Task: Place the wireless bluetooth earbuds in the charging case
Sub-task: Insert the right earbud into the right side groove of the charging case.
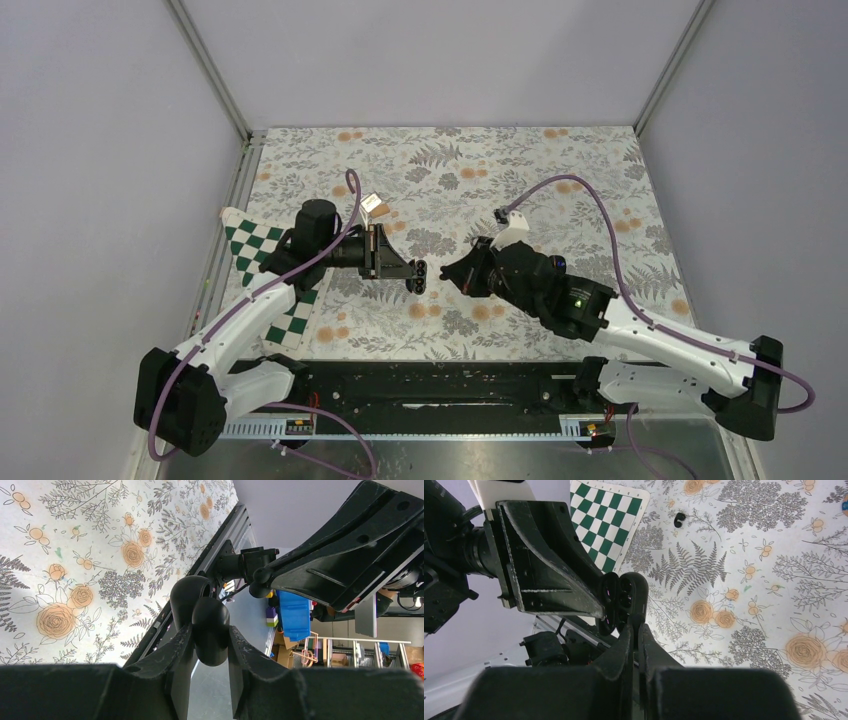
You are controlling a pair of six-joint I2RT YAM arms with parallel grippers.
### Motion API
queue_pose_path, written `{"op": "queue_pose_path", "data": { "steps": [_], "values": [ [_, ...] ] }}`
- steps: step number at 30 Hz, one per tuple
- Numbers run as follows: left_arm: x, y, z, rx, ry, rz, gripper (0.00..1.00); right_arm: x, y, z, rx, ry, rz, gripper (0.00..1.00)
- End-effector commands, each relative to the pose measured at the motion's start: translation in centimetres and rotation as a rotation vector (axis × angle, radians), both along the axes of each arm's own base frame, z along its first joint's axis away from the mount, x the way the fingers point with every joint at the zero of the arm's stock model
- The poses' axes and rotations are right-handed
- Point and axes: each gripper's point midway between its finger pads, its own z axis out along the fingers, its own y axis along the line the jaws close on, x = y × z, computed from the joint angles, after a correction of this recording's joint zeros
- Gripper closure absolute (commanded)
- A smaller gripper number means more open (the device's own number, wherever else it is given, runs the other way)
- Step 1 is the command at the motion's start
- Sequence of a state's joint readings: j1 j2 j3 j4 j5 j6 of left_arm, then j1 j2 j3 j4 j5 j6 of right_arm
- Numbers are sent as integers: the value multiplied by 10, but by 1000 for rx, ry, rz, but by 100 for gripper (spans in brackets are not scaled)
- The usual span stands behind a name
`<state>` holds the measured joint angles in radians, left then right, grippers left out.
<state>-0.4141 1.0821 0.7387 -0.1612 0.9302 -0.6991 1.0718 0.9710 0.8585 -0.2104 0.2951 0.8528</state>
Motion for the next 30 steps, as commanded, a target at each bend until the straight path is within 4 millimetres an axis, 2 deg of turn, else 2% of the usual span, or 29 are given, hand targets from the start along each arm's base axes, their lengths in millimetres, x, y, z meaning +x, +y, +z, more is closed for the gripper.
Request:
{"op": "queue_pose_path", "data": {
  "steps": [1, 8, 19, 30],
  "values": [
    [7, -5, 20, -39, -82, -8, 100, 12, 14, 32, 77, -40, -42, 100],
    [8, -5, 19, -36, -82, -5, 100, 18, 32, 34, 76, -33, -26, 100],
    [10, -5, 17, -32, -74, -1, 100, 25, 49, 23, 49, -4, -26, 100],
    [9, -5, 16, -31, -69, 3, 100, 32, 52, 10, -3, 12, -63, 100]
  ]
}}
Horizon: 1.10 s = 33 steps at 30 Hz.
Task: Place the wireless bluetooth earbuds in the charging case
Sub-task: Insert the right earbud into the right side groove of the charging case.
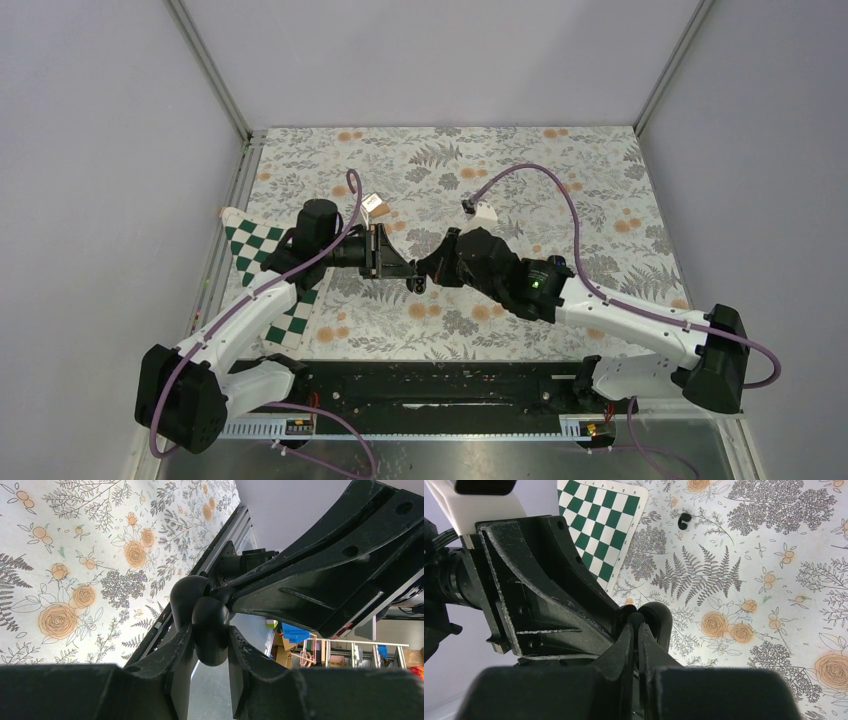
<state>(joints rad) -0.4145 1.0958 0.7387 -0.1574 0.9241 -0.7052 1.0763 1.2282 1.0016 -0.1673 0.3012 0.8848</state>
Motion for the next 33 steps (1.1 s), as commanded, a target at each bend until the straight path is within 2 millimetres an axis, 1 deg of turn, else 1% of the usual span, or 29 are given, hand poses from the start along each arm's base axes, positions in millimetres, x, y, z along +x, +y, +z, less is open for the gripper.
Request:
{"op": "queue_pose_path", "data": {
  "steps": [1, 6, 9, 12, 23, 33],
  "values": [
    [7, -4, 19, -35, -81, -2, 100, 8, 3, 22, 31, -43, -55, 100],
    [8, -4, 18, -32, -77, 4, 100, 8, -3, 23, -28, -65, -86, 100],
    [9, -5, 17, -30, -71, 8, 100, 7, -2, 23, -52, -71, -93, 100],
    [10, -5, 17, -30, -67, 11, 100, 7, 0, 19, -80, -70, -97, 100],
    [10, -4, 16, -27, -63, 15, 100, 10, -8, 7, -127, -59, -139, 100],
    [9, -4, 15, -28, -61, 14, 100, 14, -1, 4, -124, -54, -149, 100]
  ]
}}
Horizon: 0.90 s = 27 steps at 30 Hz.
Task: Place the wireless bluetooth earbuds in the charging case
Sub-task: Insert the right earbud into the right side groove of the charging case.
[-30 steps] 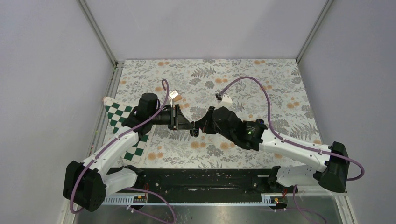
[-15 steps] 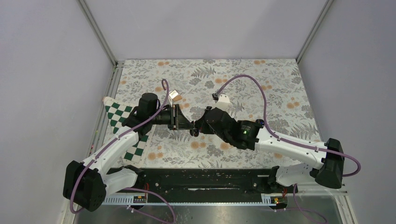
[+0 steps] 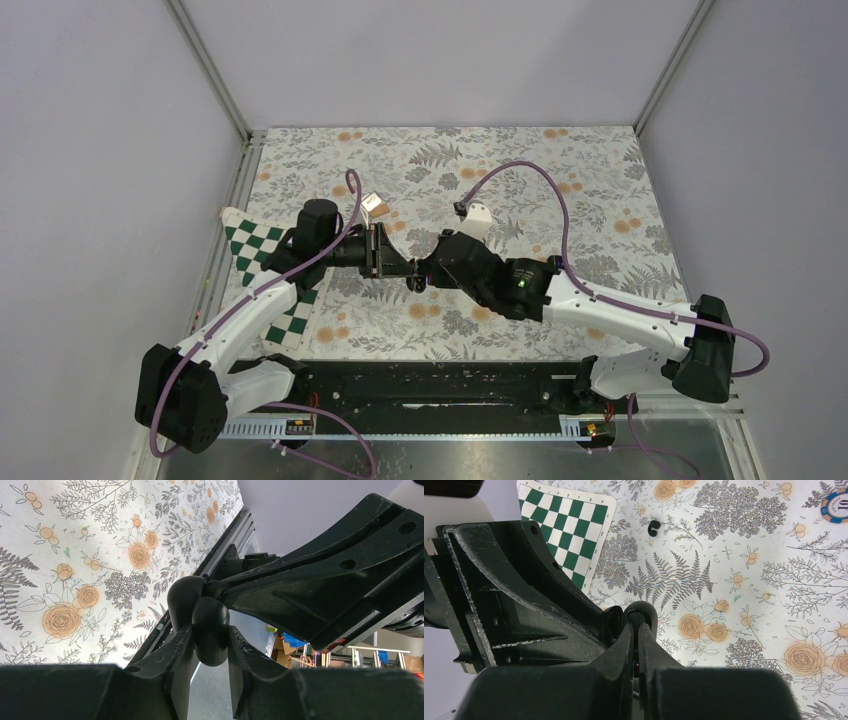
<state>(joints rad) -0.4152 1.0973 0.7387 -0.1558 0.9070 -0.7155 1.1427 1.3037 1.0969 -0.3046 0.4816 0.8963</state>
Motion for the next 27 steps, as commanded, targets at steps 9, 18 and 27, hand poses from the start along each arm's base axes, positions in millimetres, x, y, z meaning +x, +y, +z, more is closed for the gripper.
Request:
{"op": "queue_pose_path", "data": {
  "steps": [9, 18, 27],
  "values": [
    [7, -5, 16, -41, -61, 0, 100, 11, 5, 6, -8, -10, -70, 100],
    [6, -5, 14, -38, -55, -2, 100, 10, 10, 12, 41, -16, -59, 77],
    [8, -5, 13, -35, -49, -1, 100, 8, 7, 22, 61, -26, -51, 69]
  ]
}}
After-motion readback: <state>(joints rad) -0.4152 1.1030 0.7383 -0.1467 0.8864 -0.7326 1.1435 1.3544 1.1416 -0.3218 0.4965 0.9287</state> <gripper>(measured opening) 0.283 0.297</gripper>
